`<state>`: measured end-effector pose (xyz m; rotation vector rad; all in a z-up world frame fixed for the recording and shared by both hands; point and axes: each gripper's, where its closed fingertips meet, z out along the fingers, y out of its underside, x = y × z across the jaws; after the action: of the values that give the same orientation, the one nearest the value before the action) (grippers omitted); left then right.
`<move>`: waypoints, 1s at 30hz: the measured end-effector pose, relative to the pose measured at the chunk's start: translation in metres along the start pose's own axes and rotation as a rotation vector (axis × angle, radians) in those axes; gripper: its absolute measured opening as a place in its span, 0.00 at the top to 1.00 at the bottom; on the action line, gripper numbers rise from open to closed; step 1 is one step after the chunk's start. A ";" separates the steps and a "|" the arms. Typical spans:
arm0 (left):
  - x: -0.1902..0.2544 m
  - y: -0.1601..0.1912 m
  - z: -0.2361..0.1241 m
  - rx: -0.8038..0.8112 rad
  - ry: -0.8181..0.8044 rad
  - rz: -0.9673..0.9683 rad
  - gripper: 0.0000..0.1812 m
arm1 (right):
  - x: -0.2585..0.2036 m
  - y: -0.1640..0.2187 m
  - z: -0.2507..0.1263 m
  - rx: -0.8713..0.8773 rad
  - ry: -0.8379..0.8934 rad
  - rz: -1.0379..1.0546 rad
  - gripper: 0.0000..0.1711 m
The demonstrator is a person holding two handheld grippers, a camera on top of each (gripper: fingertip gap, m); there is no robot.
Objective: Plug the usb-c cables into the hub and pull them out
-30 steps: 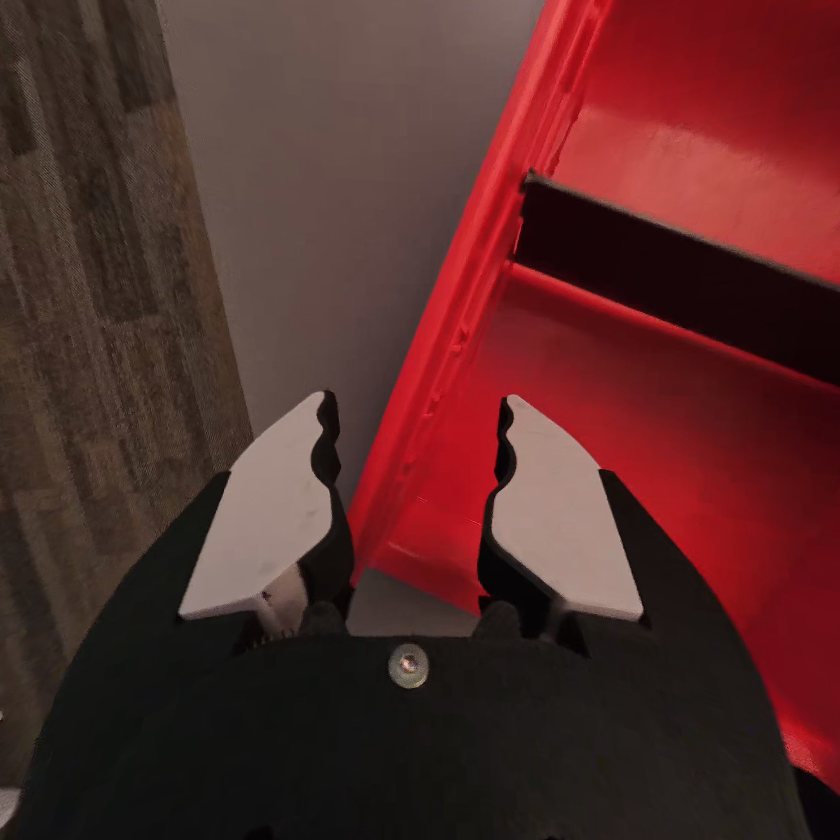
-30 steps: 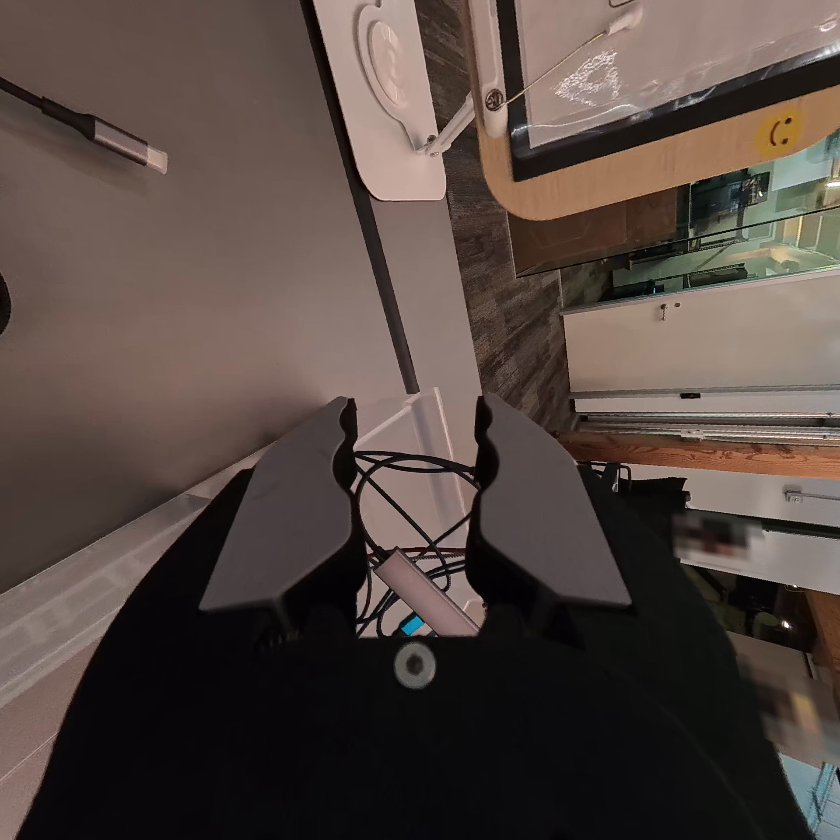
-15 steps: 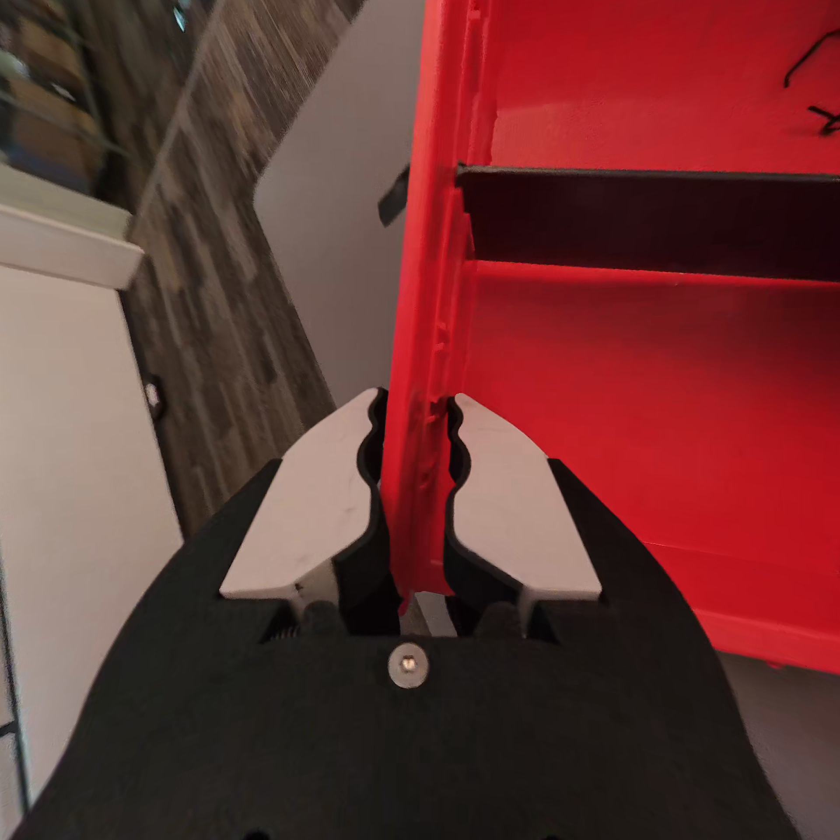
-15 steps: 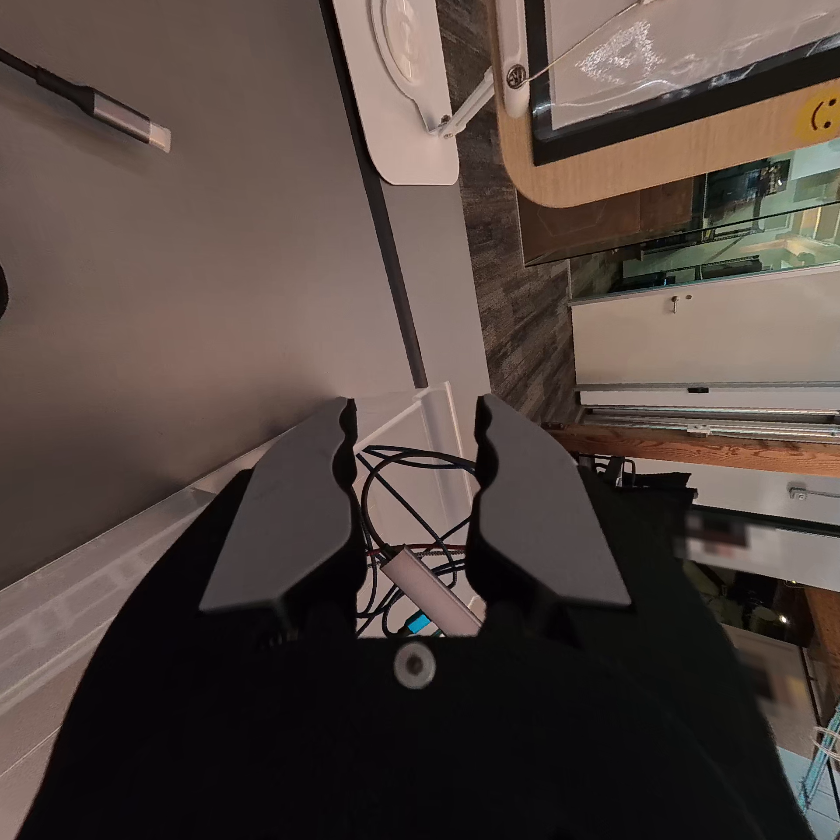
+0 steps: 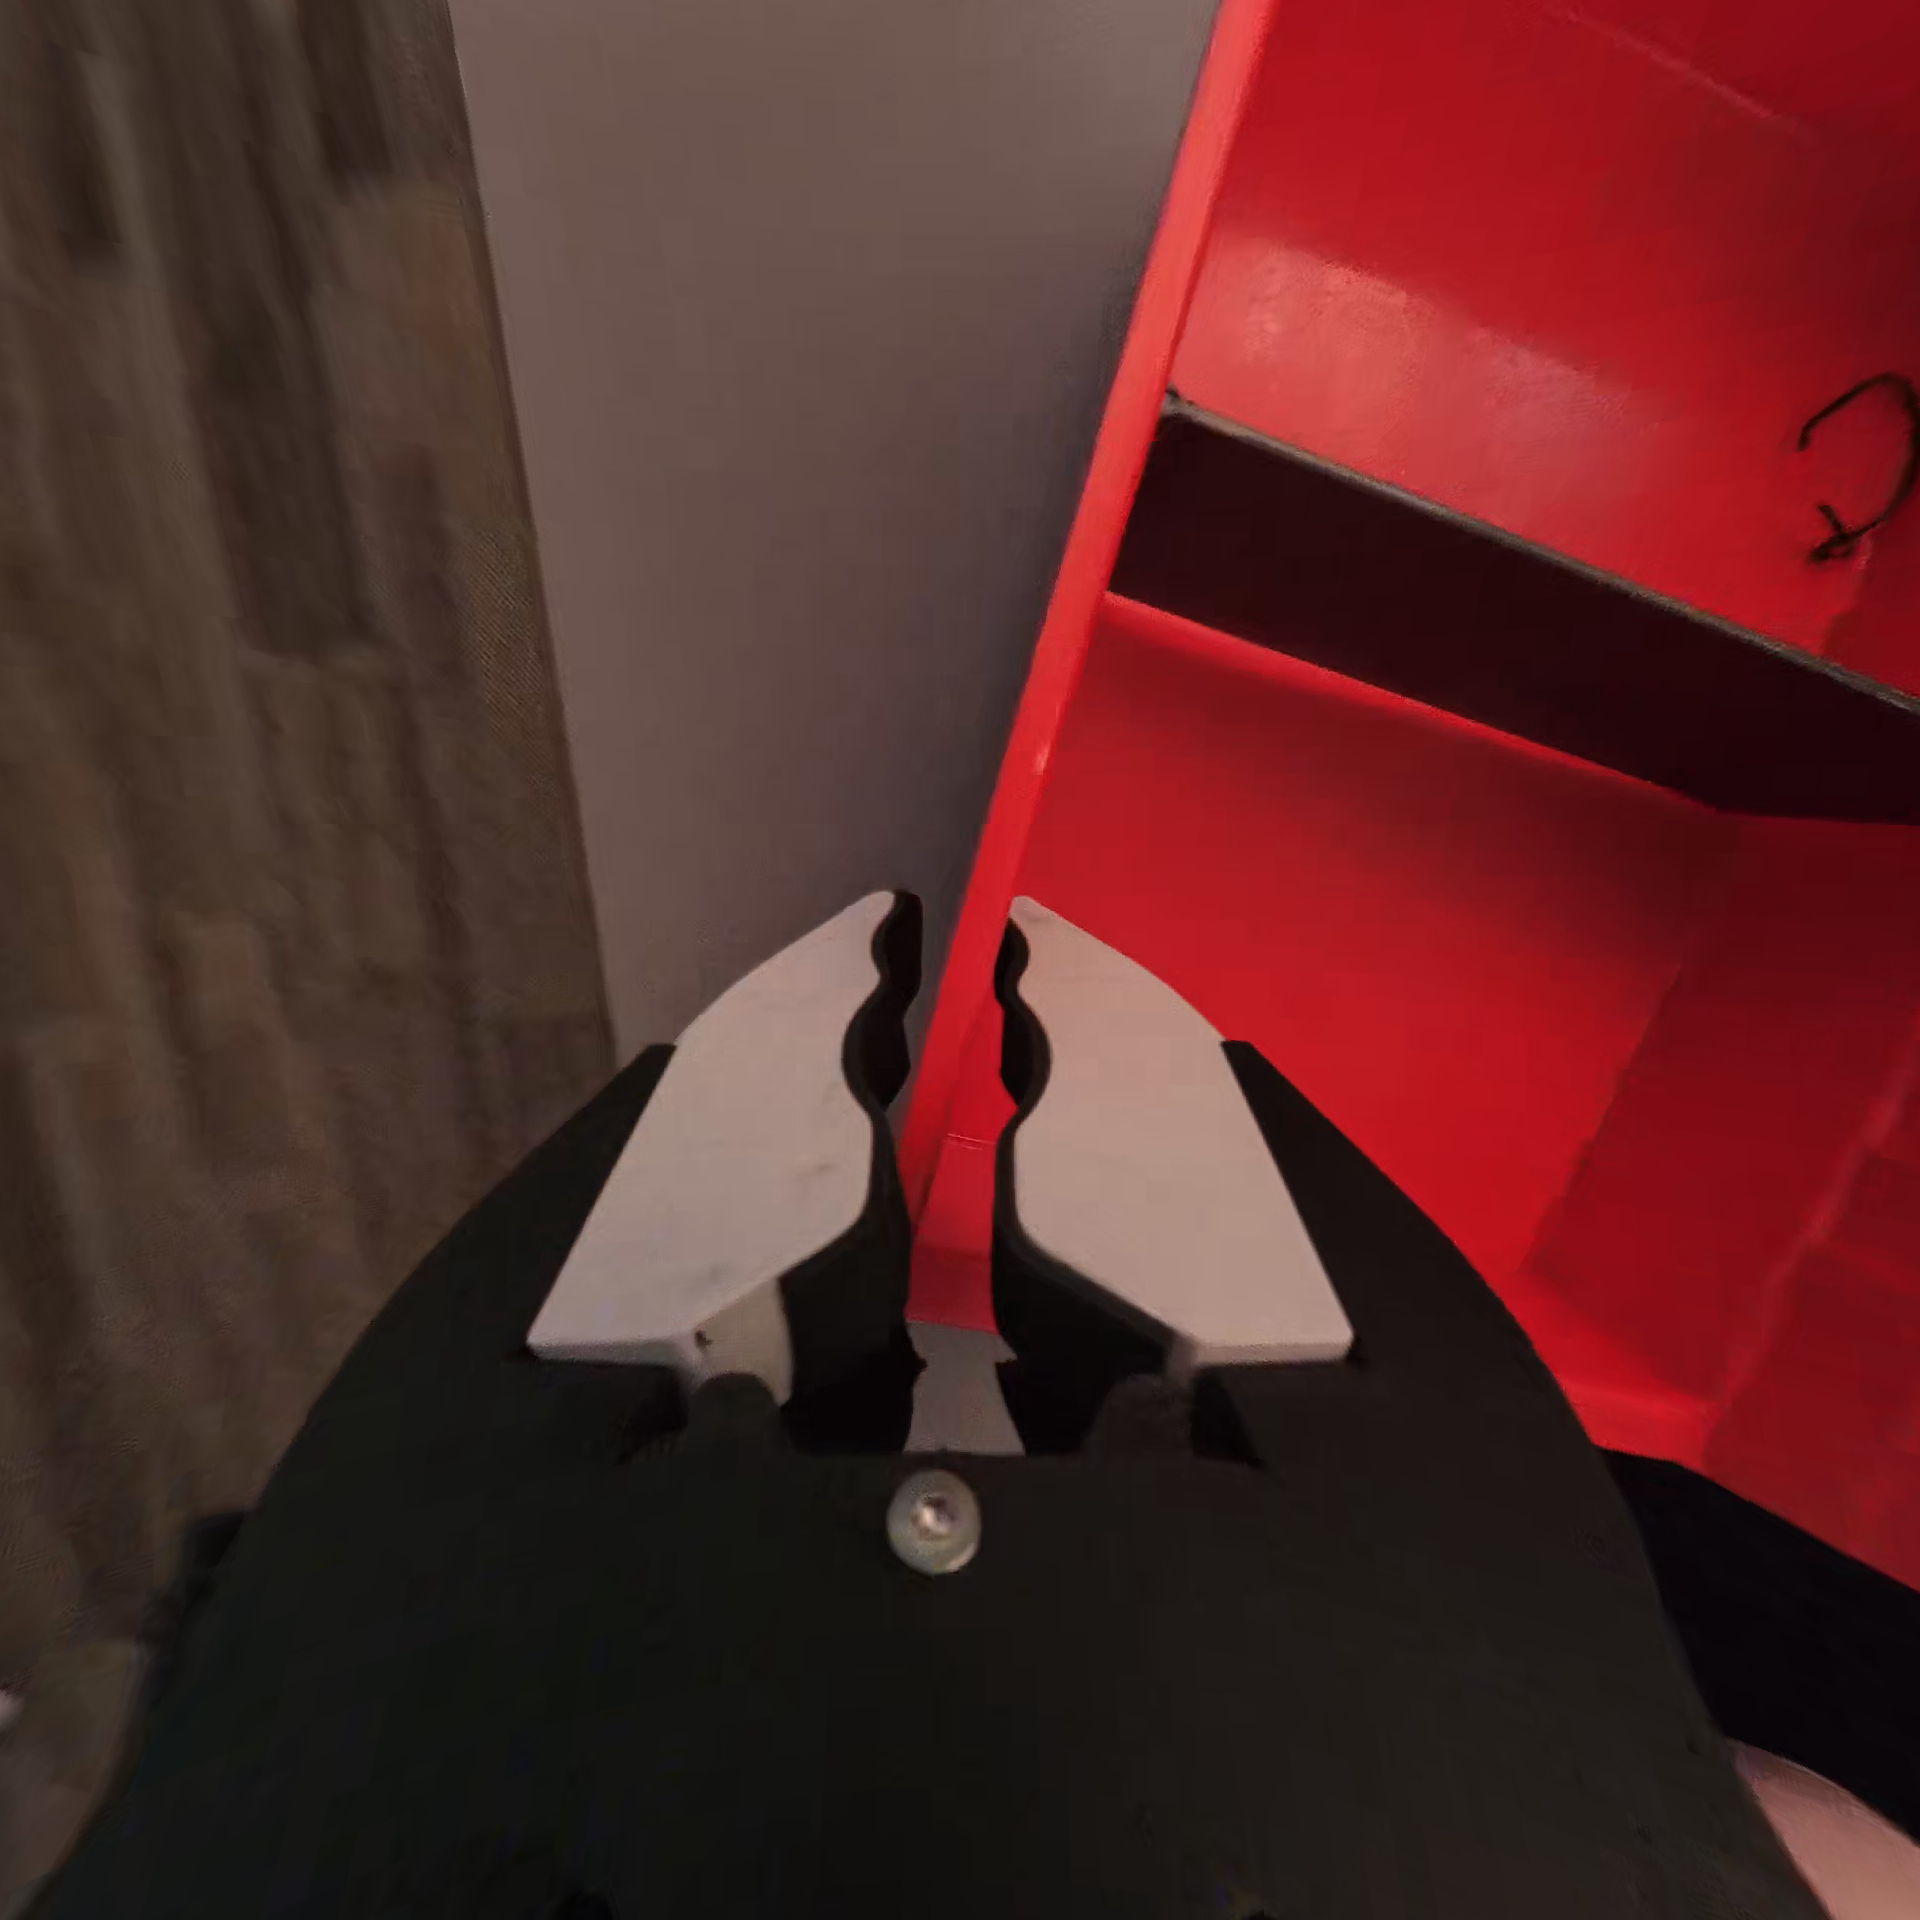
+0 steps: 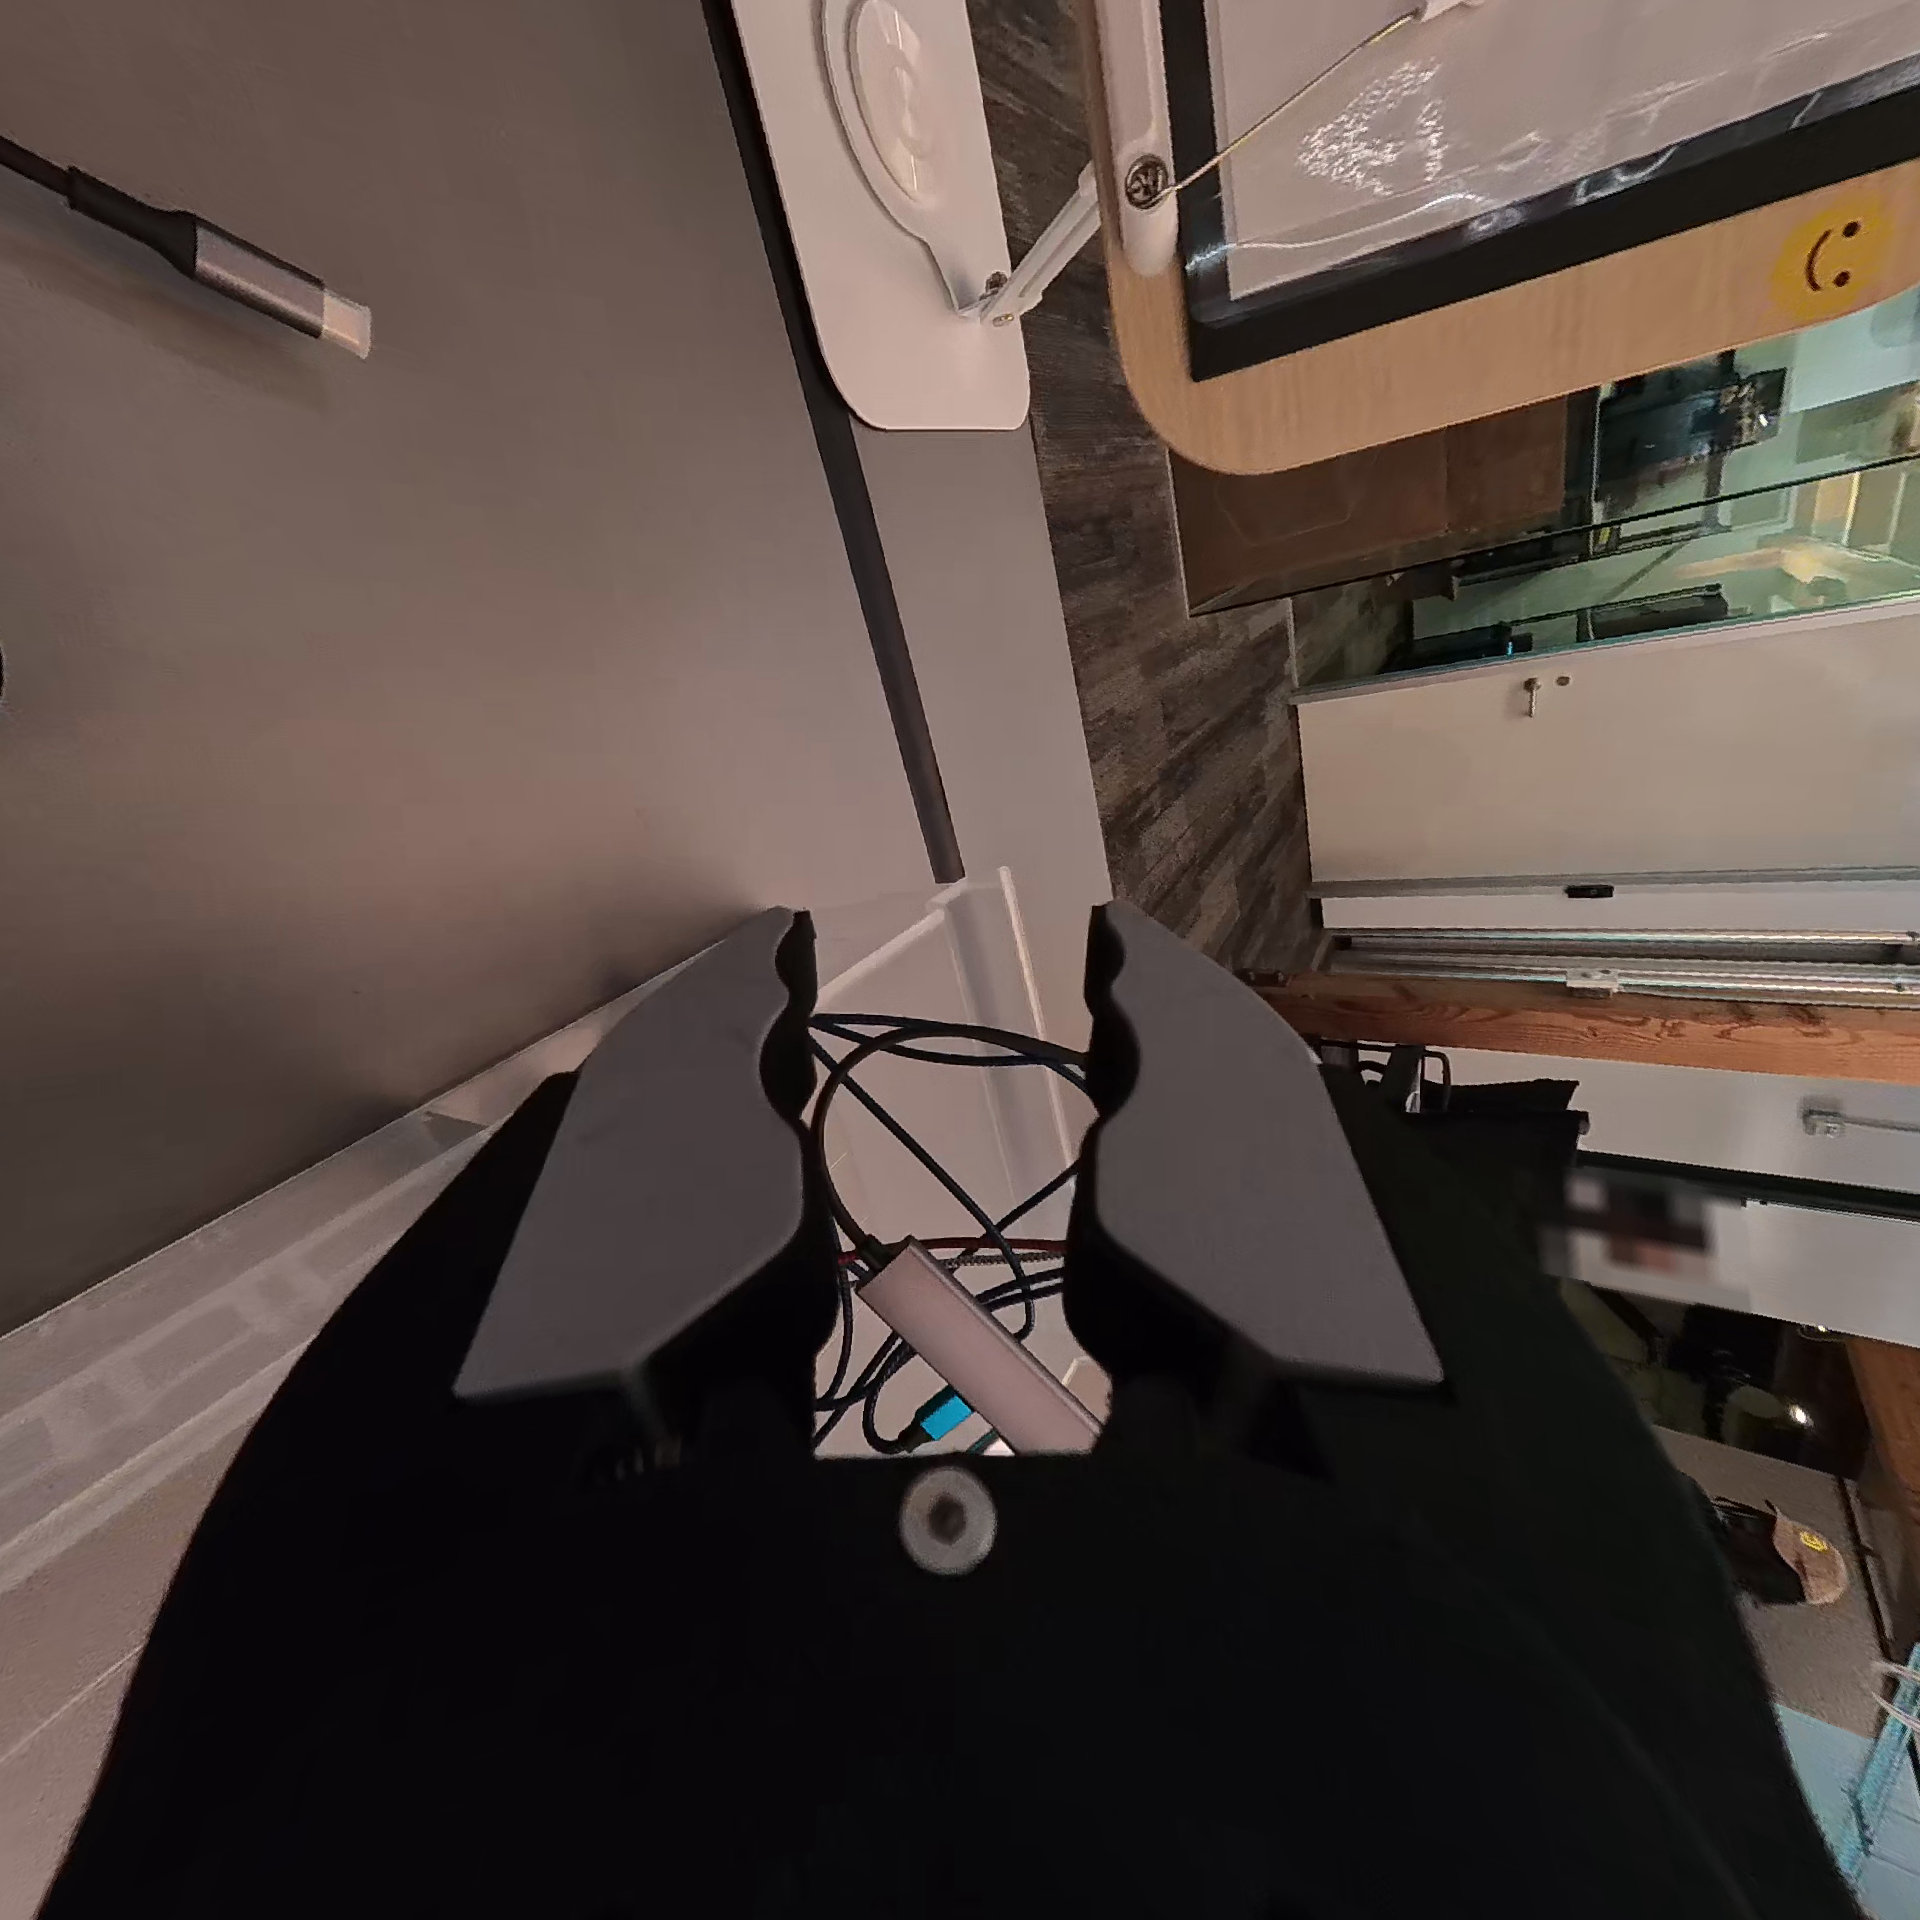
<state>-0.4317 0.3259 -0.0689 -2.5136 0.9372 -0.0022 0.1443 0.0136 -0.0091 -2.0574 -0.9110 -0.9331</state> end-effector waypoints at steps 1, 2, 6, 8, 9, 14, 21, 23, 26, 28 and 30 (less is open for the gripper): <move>-0.001 0.011 0.004 -0.037 0.041 -0.074 0.95 | 0.001 0.000 -0.001 0.002 0.001 0.002 0.70; 0.000 0.023 0.007 -0.083 0.086 -0.141 0.96 | 0.001 0.000 -0.001 0.002 0.003 0.003 0.70; 0.013 0.069 0.014 -0.298 0.194 -0.304 0.97 | 0.001 -0.001 -0.002 0.004 0.003 0.000 0.70; 0.023 0.071 0.012 -0.310 0.260 -0.311 0.97 | 0.001 -0.002 -0.003 0.005 0.002 -0.001 0.70; 0.024 0.068 0.011 -0.294 0.259 -0.305 0.97 | 0.001 -0.002 -0.003 0.005 0.002 -0.001 0.70; 0.012 0.064 0.019 -0.284 0.178 -0.272 0.97 | 0.001 -0.001 -0.003 0.001 0.003 -0.001 0.70; 0.003 0.055 0.020 -0.209 0.196 -0.367 0.95 | 0.001 0.001 -0.002 -0.004 0.001 -0.001 0.70; -0.005 0.052 0.015 -0.179 0.161 -0.415 0.87 | 0.000 0.001 -0.001 -0.004 -0.001 -0.002 0.70; -0.007 0.046 -0.002 -0.130 0.152 -0.436 0.84 | 0.000 -0.001 -0.002 0.005 -0.004 0.003 0.70; -0.006 0.043 -0.015 -0.112 0.129 -0.430 0.82 | 0.001 -0.001 -0.002 0.006 -0.001 0.004 0.70; -0.002 0.035 -0.034 -0.069 0.109 -0.416 0.83 | 0.002 -0.004 -0.004 0.011 0.005 -0.002 0.70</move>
<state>-0.4608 0.2897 -0.0525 -2.7494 0.4431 -0.2419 0.1408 0.0126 -0.0045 -2.0441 -0.9134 -0.9315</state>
